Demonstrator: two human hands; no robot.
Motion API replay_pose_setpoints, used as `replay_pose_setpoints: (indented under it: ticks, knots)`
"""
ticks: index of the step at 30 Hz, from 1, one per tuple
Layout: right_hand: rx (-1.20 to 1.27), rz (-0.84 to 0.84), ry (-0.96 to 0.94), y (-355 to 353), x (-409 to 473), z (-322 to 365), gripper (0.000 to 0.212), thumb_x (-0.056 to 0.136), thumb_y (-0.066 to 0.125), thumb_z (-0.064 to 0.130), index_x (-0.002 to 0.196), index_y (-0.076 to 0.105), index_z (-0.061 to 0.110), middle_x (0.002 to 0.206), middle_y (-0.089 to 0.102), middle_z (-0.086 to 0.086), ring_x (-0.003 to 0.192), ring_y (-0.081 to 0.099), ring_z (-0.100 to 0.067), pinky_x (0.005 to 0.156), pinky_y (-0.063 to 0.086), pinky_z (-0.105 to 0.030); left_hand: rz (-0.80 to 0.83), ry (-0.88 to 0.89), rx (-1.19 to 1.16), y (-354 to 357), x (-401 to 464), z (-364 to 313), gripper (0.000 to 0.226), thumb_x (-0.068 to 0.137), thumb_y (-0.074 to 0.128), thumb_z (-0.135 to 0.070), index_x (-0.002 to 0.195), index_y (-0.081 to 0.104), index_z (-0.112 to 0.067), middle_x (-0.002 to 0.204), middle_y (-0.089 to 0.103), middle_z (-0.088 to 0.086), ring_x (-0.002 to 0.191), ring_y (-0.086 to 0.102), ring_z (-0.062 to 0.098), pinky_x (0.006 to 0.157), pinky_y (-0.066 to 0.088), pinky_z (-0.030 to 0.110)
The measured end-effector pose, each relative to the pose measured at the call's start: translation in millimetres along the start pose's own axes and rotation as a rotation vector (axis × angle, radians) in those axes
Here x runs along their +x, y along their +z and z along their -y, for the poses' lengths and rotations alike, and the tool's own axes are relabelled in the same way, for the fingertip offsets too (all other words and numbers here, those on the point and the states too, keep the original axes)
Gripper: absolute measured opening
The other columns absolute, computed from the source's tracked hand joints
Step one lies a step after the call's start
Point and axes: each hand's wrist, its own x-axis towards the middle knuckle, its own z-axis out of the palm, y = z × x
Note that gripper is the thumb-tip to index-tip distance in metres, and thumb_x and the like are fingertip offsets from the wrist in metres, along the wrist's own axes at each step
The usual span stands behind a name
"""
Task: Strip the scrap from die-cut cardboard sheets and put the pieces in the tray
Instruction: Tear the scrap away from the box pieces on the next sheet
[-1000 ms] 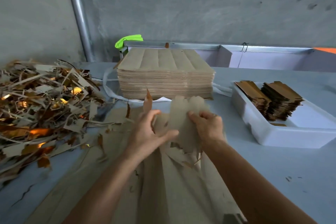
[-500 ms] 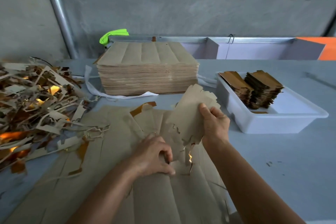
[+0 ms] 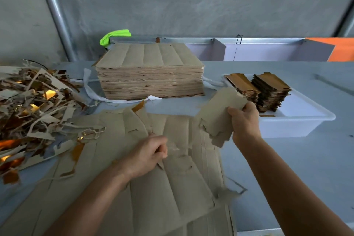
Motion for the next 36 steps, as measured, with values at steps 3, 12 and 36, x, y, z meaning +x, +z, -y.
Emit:
replay_pose_setpoints:
  ticks: [3, 12, 36]
  knots:
    - [-0.275, 0.135, -0.147, -10.6, -0.6, -3.0, 0.046, 0.088, 0.044, -0.005, 0.118, 0.047, 0.029, 0.100, 0.047, 0.007, 0.092, 0.051, -0.016, 0.075, 0.048, -0.038, -0.176, 0.023, -0.163, -11.7, 0.6, 0.7, 0.030, 0.083, 0.060, 0.010, 0.065, 0.044, -0.008, 0.075, 0.058, 0.010, 0.071, 0.052, 0.011, 0.070, 0.040, 0.027]
    - [-0.800, 0.629, 0.057, 7.2, -12.5, 11.6, 0.023, 0.090, 0.058, 0.010, 0.080, 0.075, 0.023, 0.083, 0.058, 0.010, 0.078, 0.053, -0.009, 0.059, 0.041, -0.017, -0.429, 0.068, -0.658, -40.6, -4.6, 4.6, 0.027, 0.081, 0.055, 0.018, 0.068, 0.044, -0.004, 0.077, 0.062, 0.008, 0.075, 0.058, 0.009, 0.073, 0.046, 0.017]
    - [-0.262, 0.643, 0.607, 9.9, -65.8, 1.9, 0.022, 0.073, 0.078, 0.014, 0.088, 0.071, 0.000, 0.090, 0.070, -0.018, 0.081, 0.065, -0.032, 0.078, 0.055, -0.040, -0.417, 0.008, -0.177, -26.0, 22.7, 12.9, 0.033, 0.081, 0.062, 0.011, 0.064, 0.046, -0.011, 0.065, 0.056, 0.002, 0.065, 0.051, 0.024, 0.067, 0.040, 0.034]
